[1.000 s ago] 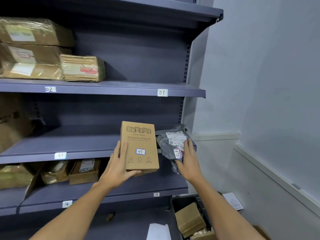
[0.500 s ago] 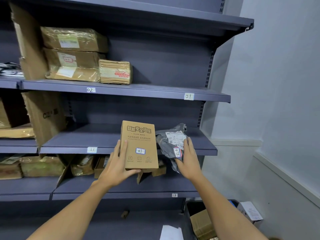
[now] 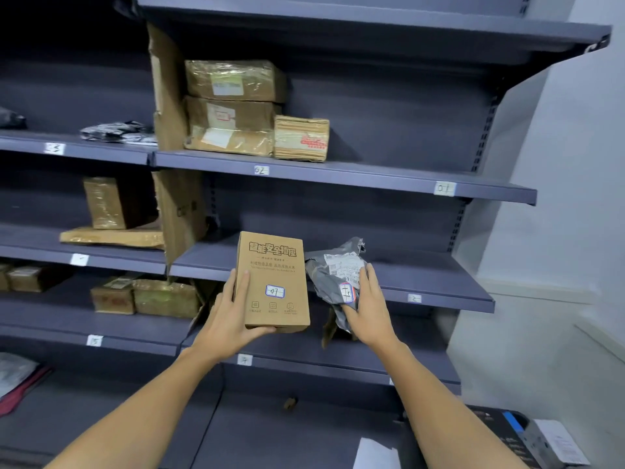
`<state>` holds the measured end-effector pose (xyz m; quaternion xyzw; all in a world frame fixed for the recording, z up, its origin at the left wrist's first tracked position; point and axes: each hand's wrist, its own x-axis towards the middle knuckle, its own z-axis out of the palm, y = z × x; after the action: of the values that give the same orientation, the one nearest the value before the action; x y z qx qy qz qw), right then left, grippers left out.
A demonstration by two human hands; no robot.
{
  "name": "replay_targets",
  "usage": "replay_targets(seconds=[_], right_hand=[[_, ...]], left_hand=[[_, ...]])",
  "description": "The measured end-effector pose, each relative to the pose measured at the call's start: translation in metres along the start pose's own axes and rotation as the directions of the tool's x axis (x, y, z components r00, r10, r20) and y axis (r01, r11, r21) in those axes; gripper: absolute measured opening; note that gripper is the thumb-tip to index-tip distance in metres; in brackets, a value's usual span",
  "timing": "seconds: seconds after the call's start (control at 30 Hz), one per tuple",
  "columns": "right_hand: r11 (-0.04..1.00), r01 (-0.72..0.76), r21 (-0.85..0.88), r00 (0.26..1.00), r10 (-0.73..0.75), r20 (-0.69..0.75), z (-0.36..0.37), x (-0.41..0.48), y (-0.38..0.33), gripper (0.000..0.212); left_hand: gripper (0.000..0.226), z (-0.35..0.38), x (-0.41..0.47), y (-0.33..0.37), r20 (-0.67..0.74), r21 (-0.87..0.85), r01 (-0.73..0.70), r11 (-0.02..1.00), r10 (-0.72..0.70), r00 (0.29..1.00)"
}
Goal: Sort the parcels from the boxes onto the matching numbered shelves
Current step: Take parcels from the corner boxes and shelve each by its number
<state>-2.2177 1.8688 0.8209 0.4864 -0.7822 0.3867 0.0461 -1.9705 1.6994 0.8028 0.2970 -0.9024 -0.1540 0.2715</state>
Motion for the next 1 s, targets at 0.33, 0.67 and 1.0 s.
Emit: replay_targets(seconds=[0.33, 0.67, 1.0], right_hand=[[0.993, 0.102, 0.059, 0.988, -0.107, 0.108, 0.053, 0.023, -0.052, 0.088], [0.976, 0.139, 0.167, 0.973, -0.166, 0.160, 0.082, 0.055, -0.050, 0.086], [0.963, 0.116, 0.245, 0.960, -0.172, 0.220, 0.112, 0.072, -0.049, 0.087]], left_hand=[[0.133, -0.039, -0.032, -0.045, -0.097, 0.040, 0.102, 0.994, -0.098, 0.990], [0.134, -0.043, -0.026, -0.054, -0.155, 0.098, 0.169, 0.981, -0.153, 0.976], [0.133, -0.042, -0.027, -0.076, -0.143, 0.155, 0.220, 0.963, -0.199, 0.970]])
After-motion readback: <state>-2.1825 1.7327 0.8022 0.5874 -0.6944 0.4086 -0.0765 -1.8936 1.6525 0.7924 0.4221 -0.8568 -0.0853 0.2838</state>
